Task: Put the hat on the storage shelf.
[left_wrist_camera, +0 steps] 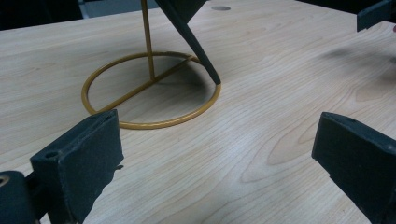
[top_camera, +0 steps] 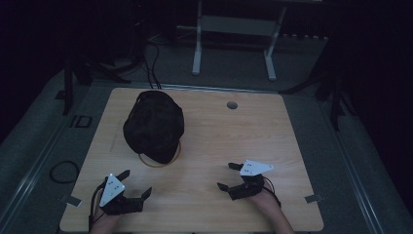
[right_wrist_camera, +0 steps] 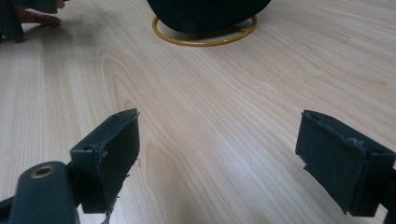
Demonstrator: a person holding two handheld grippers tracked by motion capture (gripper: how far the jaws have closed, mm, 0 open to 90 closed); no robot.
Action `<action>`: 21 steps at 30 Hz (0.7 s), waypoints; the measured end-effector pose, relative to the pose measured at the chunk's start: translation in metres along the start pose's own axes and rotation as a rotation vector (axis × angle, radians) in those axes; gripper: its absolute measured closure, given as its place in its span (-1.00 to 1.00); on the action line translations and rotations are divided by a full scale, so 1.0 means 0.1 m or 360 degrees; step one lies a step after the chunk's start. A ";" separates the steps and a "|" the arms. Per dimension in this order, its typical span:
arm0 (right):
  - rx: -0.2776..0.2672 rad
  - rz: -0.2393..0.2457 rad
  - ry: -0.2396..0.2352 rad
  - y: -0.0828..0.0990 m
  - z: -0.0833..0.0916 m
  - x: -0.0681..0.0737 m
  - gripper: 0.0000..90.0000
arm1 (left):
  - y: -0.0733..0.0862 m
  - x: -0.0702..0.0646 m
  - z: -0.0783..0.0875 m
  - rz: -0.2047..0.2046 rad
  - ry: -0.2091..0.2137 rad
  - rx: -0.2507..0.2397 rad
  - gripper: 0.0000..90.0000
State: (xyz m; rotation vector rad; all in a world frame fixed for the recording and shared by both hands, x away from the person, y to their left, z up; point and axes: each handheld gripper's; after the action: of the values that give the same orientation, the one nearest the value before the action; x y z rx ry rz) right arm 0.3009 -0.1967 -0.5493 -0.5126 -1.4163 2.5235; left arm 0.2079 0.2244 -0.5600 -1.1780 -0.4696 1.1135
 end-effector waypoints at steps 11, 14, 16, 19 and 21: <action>0.0062 0.0048 0.0043 0.10 0.12 0.03 -0.70 | 0.00 0.00 0.00 0.0002 0.0004 0.0001 -0.95; 0.0086 0.0066 0.0065 0.13 0.16 0.03 -0.70 | 0.00 0.00 0.00 0.0007 0.0003 0.0002 -0.95; 0.0097 0.0071 0.0080 0.15 0.18 0.03 -0.70 | 0.00 0.00 0.00 0.0006 0.0001 0.0000 -0.95; 0.0095 0.0058 0.0097 0.18 0.22 0.00 -0.70 | 0.01 0.00 0.01 0.0012 0.0005 0.0001 -0.95; 0.0095 0.0049 0.0114 0.21 0.25 -0.02 -0.70 | 0.01 0.00 0.01 0.0008 0.0002 0.0004 -0.95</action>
State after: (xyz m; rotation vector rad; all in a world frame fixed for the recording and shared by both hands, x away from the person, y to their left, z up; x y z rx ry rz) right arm 0.2929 -0.2275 -0.5548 -0.6122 -1.3141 2.5358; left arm 0.2064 0.2255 -0.5606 -1.1782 -0.4643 1.1172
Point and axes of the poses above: each handheld gripper's, and its own axes: z roughly backward along the jaws, y roughly out of its underside, x roughly to its left, and after that the axes turned 15 degrees about z, right-handed
